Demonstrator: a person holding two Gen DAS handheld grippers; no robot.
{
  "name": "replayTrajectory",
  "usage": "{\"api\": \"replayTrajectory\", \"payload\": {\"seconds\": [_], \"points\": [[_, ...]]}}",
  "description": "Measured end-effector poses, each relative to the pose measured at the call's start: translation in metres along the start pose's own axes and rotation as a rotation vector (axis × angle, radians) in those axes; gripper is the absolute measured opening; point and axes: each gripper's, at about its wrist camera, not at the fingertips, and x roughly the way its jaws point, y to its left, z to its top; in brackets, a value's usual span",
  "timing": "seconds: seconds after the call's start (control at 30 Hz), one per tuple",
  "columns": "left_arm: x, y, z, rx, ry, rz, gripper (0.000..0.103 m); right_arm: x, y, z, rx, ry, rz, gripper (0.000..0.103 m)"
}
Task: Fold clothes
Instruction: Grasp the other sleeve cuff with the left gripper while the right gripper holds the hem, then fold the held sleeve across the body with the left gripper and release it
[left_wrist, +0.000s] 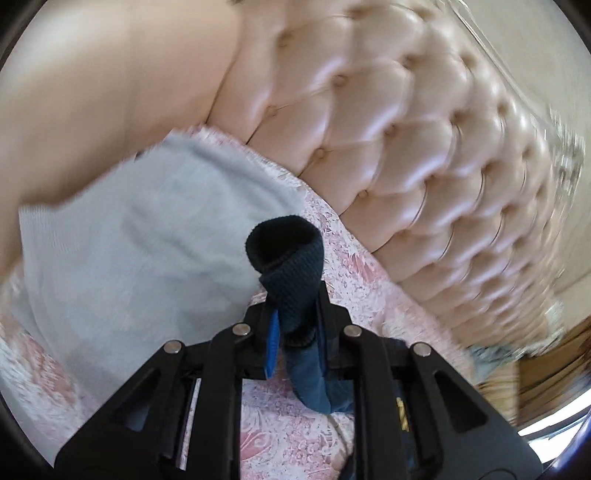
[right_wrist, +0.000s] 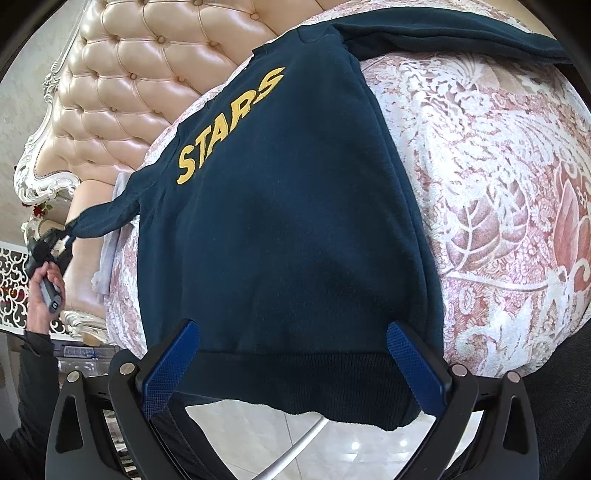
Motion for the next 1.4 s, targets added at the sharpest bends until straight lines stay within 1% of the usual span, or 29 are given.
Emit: {"api": "replayTrajectory", "payload": {"seconds": [0.07, 0.23, 0.27, 0.33, 0.43, 0.5, 0.6, 0.63, 0.73, 0.8, 0.87, 0.97, 1.07, 1.2, 1.33, 1.4], "points": [[0.002, -0.037, 0.001, 0.075, 0.006, 0.071, 0.018, -0.001, -0.002, 0.0, 0.004, -0.006, 0.016, 0.103], [0.013, -0.139, -0.021, 0.255, 0.02, 0.151, 0.018, -0.003, -0.005, -0.001, 0.007, -0.017, 0.046, 0.103], [0.016, -0.162, -0.029, 0.301, 0.016, 0.161, 0.018, -0.003, -0.005, -0.001, 0.006, -0.02, 0.05, 0.103], [0.026, -0.221, -0.057, 0.413, 0.001, 0.185, 0.018, -0.005, -0.006, -0.002, 0.001, -0.027, 0.062, 0.103], [0.054, -0.301, -0.112, 0.572, -0.018, 0.205, 0.018, -0.008, -0.011, -0.003, 0.02, -0.032, 0.097, 0.103], [0.078, -0.342, -0.152, 0.67, -0.028, 0.227, 0.018, -0.01, -0.015, -0.001, 0.049, -0.03, 0.127, 0.103], [0.13, -0.393, -0.236, 0.849, -0.02, 0.275, 0.017, -0.011, -0.02, 0.002, 0.078, -0.02, 0.163, 0.103], [0.152, -0.406, -0.272, 0.926, 0.001, 0.291, 0.017, -0.011, -0.021, 0.002, 0.084, -0.018, 0.172, 0.103], [0.186, -0.417, -0.333, 1.036, 0.047, 0.31, 0.017, -0.011, -0.024, 0.002, 0.086, -0.017, 0.198, 0.103], [0.194, -0.418, -0.352, 1.066, 0.058, 0.32, 0.017, -0.011, -0.025, 0.002, 0.084, -0.016, 0.216, 0.103], [0.2, -0.419, -0.359, 1.089, 0.048, 0.34, 0.017, -0.011, -0.028, 0.002, 0.086, -0.015, 0.235, 0.103], [0.202, -0.422, -0.36, 1.115, 0.036, 0.359, 0.017, -0.011, -0.033, 0.004, 0.106, -0.009, 0.27, 0.103], [0.197, -0.427, -0.372, 1.205, -0.022, 0.395, 0.017, -0.011, -0.036, 0.005, 0.118, -0.009, 0.292, 0.103], [0.197, -0.434, -0.392, 1.3, -0.066, 0.426, 0.017, -0.01, -0.035, 0.005, 0.115, -0.009, 0.295, 0.103], [0.205, -0.437, -0.4, 1.318, -0.057, 0.444, 0.017, -0.009, -0.033, 0.005, 0.11, -0.01, 0.295, 0.103], [0.208, -0.438, -0.4, 1.306, -0.043, 0.452, 0.017, -0.009, -0.033, 0.005, 0.113, -0.009, 0.298, 0.103]]}}
